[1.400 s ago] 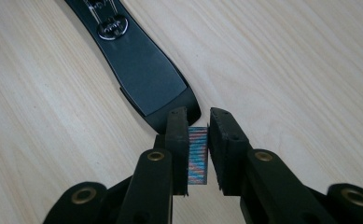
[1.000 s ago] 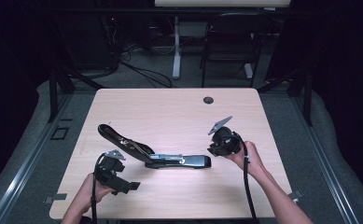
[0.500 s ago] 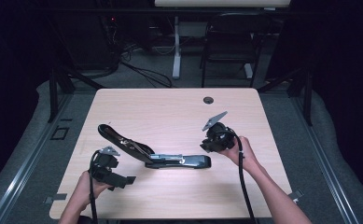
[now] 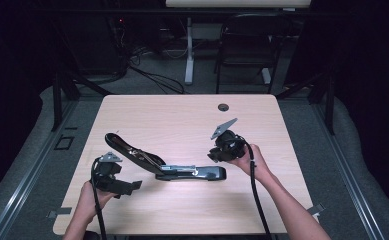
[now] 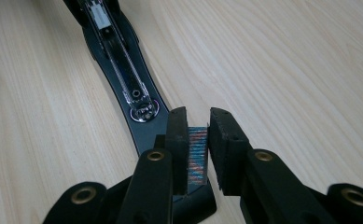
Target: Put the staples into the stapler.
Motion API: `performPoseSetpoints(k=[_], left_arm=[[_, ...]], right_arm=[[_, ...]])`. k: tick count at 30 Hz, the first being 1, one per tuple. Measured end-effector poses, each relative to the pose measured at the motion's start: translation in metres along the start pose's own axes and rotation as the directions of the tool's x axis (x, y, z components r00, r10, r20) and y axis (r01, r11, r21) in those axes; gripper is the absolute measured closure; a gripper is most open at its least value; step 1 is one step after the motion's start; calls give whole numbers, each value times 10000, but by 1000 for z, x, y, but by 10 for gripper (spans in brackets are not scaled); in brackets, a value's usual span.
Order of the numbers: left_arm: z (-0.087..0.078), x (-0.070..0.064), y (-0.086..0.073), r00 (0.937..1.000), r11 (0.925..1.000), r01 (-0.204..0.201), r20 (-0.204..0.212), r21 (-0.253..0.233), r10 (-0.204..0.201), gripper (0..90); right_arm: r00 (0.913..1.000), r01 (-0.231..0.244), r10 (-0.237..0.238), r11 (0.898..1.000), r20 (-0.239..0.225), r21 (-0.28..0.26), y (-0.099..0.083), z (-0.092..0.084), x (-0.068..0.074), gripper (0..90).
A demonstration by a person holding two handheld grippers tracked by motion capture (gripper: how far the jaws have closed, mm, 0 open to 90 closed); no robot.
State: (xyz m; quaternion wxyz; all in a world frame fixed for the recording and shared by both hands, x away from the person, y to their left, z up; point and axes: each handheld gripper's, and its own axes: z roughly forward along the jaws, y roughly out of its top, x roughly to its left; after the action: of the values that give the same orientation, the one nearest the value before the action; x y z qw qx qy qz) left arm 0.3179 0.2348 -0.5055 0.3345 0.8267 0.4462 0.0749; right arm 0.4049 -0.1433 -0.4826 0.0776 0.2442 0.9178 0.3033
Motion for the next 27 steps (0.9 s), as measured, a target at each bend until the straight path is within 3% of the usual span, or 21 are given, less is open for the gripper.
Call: performPoseSetpoints(k=[12,20,27], left_arm=[[0,1,0,10000,9999,37,66,-164,-36,0],[2,2,1,9997,9997,170,192,-166,-167,0],[1,2,1,9997,9997,176,196,-197,-173,0]], right_arm=[[9990,224,-239,9989,-387,-400,14,14,2,782],[9960,714,-745,9955,-500,-618,20,14,7,782],[9935,818,-870,9941,-737,-717,25,19,8,782]])
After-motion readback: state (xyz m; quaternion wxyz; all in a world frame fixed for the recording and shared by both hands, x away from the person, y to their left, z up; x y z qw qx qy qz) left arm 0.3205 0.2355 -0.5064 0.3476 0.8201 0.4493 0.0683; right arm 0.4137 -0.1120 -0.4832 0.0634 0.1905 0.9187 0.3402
